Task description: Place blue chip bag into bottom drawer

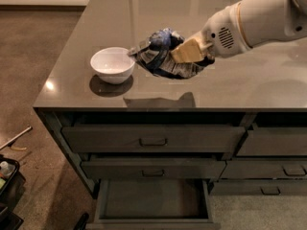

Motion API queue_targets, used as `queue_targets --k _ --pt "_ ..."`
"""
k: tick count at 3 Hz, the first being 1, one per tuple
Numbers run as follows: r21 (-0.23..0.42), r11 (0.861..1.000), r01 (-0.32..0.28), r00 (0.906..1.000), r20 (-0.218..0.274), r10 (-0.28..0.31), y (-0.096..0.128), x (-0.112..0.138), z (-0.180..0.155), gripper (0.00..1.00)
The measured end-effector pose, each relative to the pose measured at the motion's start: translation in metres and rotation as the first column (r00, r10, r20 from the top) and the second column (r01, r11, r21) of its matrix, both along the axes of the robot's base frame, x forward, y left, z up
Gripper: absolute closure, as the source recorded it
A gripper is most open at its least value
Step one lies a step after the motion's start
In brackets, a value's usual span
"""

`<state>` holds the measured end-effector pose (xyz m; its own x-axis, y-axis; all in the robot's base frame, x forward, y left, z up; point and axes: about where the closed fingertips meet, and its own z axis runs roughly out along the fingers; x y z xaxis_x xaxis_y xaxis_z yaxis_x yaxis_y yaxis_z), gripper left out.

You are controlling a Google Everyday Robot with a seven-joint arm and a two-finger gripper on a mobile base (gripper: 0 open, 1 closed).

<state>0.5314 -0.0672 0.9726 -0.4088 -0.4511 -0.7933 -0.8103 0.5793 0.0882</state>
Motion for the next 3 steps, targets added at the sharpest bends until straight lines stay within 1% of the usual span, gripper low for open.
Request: queue_targets --k 1,2,3 --pt "0.016 0.999 0.039 0.9992 0.003 -0.039 0.006 -0.043 0.013 1.0" --pt "0.047 0.987 0.153 0.987 -0.057 -0.15 -0.011 -0.089 -0.014 1.0" --pt "0.097 0.96 0.264 0.9613 -0.108 -0.254 -0.027 -0.118 -0.056 1.0"
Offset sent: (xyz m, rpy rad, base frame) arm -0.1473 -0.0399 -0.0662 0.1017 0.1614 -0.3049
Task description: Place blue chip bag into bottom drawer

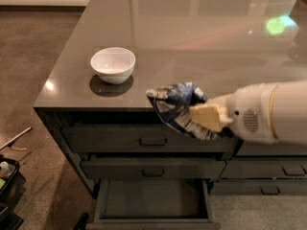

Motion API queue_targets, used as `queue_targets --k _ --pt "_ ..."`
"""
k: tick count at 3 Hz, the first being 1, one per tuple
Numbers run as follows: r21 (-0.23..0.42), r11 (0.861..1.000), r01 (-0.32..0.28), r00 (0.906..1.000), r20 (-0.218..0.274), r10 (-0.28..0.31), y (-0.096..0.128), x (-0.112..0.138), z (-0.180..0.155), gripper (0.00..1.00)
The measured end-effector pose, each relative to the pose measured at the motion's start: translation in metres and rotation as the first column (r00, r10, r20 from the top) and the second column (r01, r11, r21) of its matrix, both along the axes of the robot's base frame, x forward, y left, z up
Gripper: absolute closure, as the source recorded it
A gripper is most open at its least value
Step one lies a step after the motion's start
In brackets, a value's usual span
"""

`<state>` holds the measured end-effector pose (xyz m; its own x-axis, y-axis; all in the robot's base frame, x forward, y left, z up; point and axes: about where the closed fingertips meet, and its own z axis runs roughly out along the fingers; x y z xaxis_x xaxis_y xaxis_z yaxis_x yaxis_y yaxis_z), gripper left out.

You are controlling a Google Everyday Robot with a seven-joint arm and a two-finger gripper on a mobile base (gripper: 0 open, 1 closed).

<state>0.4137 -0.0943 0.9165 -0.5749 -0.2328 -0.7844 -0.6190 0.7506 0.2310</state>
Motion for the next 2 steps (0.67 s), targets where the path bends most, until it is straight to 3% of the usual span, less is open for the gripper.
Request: queue_targets --k 1,2 --pt "0.032 0.994 0.102 0.9932 -0.061 -0.1 -0.018 -0.01 -0.054 1.0" --pt "0.029 0.986 0.164 0.9804 -0.116 -0.159 -0.032 -0.01 -0.099 1.0"
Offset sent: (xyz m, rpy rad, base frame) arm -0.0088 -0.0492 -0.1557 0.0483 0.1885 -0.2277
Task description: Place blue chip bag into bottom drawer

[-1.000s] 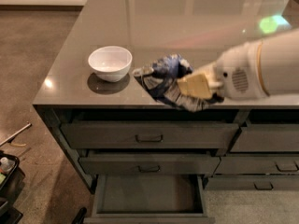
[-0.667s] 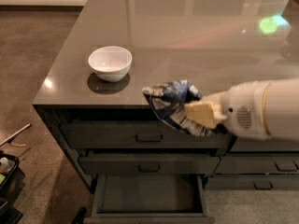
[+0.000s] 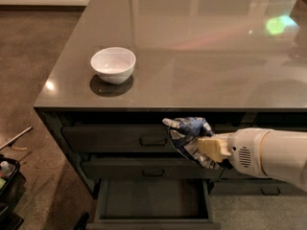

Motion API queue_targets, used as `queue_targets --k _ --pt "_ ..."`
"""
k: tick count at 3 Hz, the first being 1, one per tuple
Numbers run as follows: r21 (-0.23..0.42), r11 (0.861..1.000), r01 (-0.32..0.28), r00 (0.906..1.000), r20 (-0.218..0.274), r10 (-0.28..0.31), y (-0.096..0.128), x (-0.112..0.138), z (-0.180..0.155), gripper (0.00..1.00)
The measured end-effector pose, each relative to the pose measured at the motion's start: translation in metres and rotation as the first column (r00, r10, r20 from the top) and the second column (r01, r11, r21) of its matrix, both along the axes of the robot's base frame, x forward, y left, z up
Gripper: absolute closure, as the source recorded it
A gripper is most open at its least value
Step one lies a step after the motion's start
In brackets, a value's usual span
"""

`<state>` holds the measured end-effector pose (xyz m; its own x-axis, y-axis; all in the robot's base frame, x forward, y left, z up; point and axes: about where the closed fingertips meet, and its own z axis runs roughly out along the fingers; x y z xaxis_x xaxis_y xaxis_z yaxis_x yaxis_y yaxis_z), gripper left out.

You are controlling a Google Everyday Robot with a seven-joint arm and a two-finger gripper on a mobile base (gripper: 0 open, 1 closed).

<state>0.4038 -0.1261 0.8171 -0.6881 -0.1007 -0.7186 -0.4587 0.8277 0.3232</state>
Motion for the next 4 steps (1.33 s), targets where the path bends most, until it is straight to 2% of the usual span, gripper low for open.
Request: queue_targets --k 1,2,3,4 --pt "0.0 1.0 0.0 1.0 0.0 0.0 0.0 0.0 0.0 1.0" --pt "0.067 0.996 0.052 0.9931 -0.108 -0.045 0.0 -0.007 -0.046 1.0" --pt "0.167 0.983 0.072 0.9704 -0.24 -0.031 0.024 -0.019 -0.122 1.0" --pt "0.289 0.953 0.093 0.9459 -0.324 0.006 0.051 -0.024 -0.216 1.0"
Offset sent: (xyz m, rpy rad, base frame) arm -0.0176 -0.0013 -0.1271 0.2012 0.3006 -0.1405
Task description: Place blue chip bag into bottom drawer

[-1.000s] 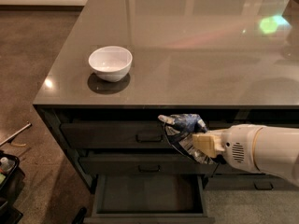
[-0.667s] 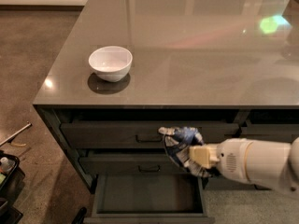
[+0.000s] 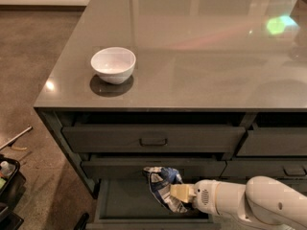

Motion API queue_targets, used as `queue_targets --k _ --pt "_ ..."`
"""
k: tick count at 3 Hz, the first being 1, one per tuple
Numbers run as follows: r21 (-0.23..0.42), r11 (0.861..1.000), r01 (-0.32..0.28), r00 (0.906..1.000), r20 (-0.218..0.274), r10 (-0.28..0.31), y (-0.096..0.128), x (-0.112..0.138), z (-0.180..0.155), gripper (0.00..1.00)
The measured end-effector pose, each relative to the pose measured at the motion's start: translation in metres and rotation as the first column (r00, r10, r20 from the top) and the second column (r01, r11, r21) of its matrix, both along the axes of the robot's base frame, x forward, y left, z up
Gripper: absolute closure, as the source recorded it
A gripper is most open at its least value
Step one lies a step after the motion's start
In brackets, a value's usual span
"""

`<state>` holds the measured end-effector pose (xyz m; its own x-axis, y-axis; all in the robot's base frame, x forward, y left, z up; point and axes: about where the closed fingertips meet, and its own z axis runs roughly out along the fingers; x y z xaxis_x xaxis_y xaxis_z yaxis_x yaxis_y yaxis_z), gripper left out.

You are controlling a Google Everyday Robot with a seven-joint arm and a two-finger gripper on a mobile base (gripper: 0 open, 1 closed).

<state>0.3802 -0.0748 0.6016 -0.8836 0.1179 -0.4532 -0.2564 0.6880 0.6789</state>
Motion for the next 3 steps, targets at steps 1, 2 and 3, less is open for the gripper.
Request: queue_targets --k 1,2,3 --pt "0.008 1.0 0.001 1.0 -0.007 -0.001 0.001 -0.001 -0.004 1.0" --pt "0.035 0.998 0.05 0.9969 -0.063 -0.047 -0.008 0.001 -0.032 1.0" --pt "0.063 0.994 0.095 0.9901 -0.11 -0.087 -0.021 0.017 -0.081 1.0"
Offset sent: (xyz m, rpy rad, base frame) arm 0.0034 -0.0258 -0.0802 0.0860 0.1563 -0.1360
